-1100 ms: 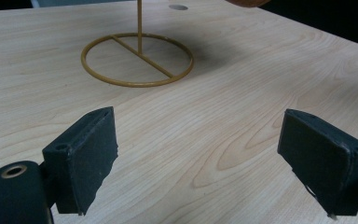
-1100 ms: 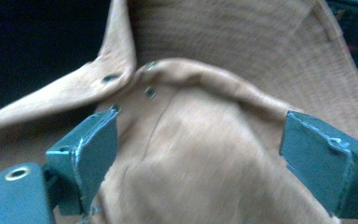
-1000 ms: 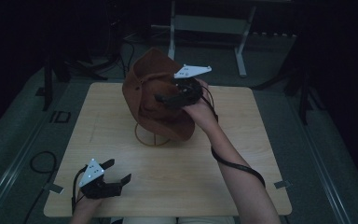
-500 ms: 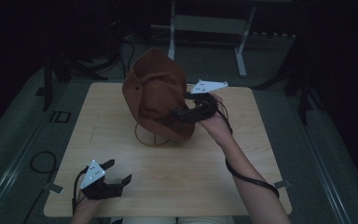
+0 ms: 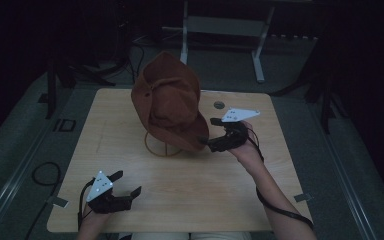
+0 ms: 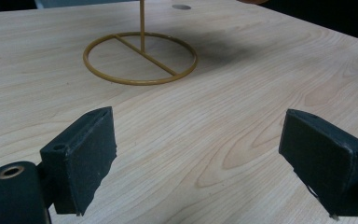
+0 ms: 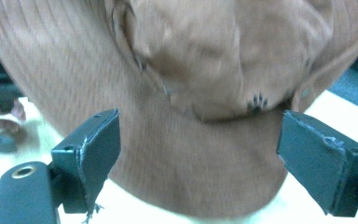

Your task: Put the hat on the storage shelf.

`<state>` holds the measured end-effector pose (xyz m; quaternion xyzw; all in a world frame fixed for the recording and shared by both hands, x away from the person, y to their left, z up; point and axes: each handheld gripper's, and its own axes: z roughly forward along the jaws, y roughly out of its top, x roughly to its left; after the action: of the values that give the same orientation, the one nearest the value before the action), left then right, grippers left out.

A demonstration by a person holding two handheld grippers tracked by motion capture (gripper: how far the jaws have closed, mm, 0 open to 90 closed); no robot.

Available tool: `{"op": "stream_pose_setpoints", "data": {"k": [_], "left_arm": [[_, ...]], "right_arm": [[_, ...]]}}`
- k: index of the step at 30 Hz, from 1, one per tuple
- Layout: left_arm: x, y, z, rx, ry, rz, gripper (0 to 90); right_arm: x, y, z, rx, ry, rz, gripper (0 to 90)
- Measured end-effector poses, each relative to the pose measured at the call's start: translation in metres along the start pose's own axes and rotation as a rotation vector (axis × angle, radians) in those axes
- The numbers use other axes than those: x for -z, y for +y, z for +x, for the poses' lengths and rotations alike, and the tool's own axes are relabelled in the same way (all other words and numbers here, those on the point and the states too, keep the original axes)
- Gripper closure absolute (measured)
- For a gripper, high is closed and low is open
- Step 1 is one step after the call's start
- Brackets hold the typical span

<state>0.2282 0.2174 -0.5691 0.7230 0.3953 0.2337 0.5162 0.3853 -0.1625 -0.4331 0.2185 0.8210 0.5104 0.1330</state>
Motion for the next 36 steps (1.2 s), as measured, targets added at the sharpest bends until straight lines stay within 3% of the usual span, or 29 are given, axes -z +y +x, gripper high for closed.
{"op": "stream_pose_setpoints", "data": {"k": [10, 24, 36], "left_arm": [[-0.001, -0.001, 0.000, 0.000, -0.001, 0.005, 11.7], [-0.003, -0.001, 0.000, 0.004, -0.002, 0.015, 11.7], [-0.005, -0.001, -0.001, -0.004, -0.007, 0.035, 11.7]], "right_arm": [[0.013, -0.047, 0.005, -0.012, -0.023, 0.011, 13.3], [0.026, -0.115, 0.012, -0.078, -0.018, 0.050, 13.0], [0.050, -0.155, 0.021, -0.031, -0.028, 0.079, 11.6]]}}
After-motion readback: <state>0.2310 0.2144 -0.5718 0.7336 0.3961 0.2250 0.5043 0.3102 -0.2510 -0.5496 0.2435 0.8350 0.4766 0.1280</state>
